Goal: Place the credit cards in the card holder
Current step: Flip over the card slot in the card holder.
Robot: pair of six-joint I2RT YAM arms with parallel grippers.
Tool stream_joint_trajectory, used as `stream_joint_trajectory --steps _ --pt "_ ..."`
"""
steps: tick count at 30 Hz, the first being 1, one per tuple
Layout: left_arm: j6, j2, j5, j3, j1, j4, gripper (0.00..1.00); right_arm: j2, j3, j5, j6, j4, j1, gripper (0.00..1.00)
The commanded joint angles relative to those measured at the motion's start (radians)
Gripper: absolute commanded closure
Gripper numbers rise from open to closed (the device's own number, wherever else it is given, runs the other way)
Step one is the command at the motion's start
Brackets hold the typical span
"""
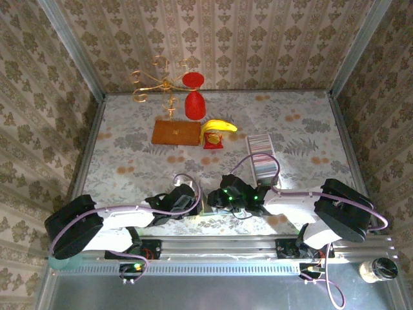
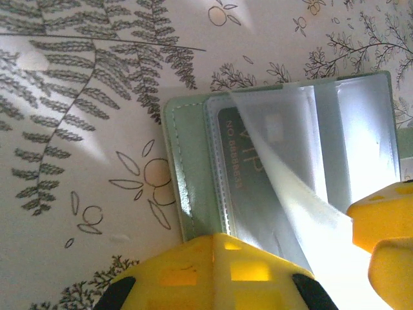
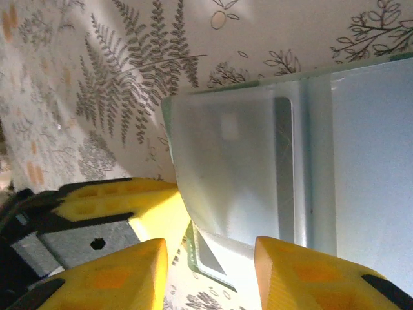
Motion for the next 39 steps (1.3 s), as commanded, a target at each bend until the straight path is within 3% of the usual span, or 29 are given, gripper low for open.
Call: stream_joint_trajectory --steps 1,13,27,33,39 --pt "-0.024 -0.023 -0.021 -0.039 -0.012 -0.062 1.00 0.010 -0.025 -0.002 0.040 0.085 0.013 0.60" --pt "-0.036 -0.104 -0.052 -0.062 -0.011 -0.099 1.00 0.026 -0.019 -0.051 0.074 0.230 0.028 0.60" --pt "-0.043 -0.222 -0.097 -0.087 -0.011 -0.157 0.87 -0.106 0.005 -0.048 -0.020 0.189 0.034 0.60" --pt "-0.024 -0.289 -0.124 -0.075 -0.006 -0.230 0.83 -0.274 0.090 0.063 -0.332 -0.159 0.028 0.58" --pt "-0.005 -0.313 -0.099 -0.061 0.016 -0.248 0.70 -0.487 0.145 0.205 -0.896 -0.433 0.025 0.54"
